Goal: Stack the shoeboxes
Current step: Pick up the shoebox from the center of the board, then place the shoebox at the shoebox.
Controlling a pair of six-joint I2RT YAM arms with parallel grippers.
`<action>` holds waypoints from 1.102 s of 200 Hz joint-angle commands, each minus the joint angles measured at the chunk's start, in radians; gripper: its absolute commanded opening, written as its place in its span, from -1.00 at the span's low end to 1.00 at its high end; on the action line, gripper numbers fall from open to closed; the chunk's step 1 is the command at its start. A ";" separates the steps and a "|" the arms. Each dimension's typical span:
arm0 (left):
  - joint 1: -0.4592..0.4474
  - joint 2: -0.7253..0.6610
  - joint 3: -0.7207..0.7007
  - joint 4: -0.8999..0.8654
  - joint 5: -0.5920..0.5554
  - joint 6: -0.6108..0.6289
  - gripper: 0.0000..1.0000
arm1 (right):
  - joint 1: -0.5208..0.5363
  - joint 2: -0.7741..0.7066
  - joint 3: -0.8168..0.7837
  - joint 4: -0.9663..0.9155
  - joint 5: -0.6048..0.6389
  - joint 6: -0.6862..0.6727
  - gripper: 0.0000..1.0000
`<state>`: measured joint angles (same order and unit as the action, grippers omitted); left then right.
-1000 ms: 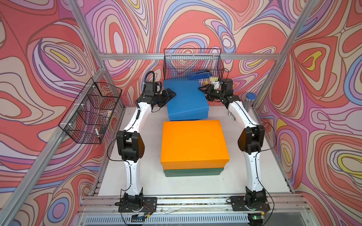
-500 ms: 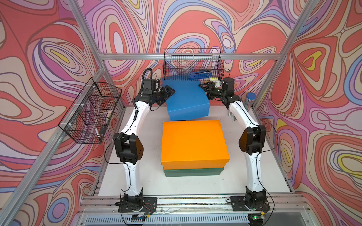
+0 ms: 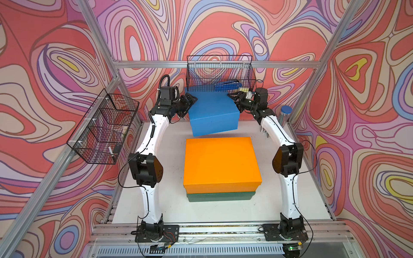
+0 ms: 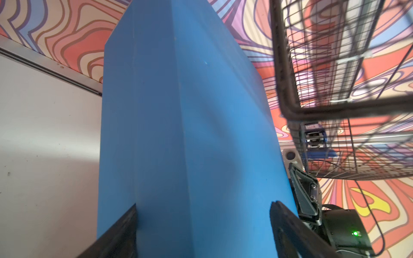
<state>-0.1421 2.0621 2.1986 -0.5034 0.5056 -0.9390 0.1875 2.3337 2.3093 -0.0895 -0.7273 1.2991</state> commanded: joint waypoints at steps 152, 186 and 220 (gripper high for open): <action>-0.041 -0.131 -0.108 0.097 0.183 -0.109 0.72 | 0.123 -0.248 -0.256 0.114 -0.111 0.054 0.26; -0.046 -0.185 -0.177 0.091 0.188 -0.087 0.71 | 0.142 -0.339 -0.386 0.110 -0.101 0.026 0.27; -0.053 -0.236 -0.239 0.091 0.190 -0.076 0.71 | 0.157 -0.417 -0.478 0.111 -0.080 0.013 0.27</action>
<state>-0.1356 1.8771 1.9934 -0.4961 0.5419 -1.0088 0.2291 2.0014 1.8694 -0.0223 -0.6716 1.3205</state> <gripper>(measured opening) 0.856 0.638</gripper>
